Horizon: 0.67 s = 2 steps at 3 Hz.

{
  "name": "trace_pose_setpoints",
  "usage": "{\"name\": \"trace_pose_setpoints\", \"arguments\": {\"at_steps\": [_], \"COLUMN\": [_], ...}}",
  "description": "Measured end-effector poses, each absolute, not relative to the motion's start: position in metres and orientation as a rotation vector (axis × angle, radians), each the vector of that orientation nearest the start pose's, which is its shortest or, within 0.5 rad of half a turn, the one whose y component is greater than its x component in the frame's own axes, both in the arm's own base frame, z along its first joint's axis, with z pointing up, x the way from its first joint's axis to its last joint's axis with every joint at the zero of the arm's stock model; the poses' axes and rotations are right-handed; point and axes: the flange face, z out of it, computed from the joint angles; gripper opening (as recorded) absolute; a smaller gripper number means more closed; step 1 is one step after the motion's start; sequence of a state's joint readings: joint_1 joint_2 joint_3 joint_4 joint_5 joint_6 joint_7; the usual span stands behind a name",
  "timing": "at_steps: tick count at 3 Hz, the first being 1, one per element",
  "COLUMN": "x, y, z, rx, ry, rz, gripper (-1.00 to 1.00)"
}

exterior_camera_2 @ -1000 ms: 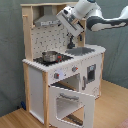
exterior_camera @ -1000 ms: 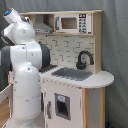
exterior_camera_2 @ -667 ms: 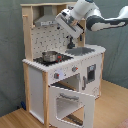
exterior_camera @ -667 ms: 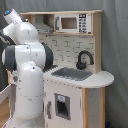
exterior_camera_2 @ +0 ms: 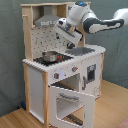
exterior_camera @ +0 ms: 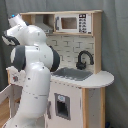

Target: Play with the kitchen

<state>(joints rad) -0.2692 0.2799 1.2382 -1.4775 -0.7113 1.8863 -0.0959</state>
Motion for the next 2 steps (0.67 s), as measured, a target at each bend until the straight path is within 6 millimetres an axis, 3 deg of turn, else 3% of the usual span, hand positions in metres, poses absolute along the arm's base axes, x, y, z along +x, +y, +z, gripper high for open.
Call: {"name": "trace_pose_setpoints", "arguments": {"at_steps": [1, 2], "x": [0.4767, 0.4842], "y": [0.4226, 0.4193], "z": [0.6066, 0.6009], "rx": [-2.804, -2.796], "ry": [-1.784, -1.815], "rz": [-0.606, -0.493], "gripper": [1.00, 1.00]}}
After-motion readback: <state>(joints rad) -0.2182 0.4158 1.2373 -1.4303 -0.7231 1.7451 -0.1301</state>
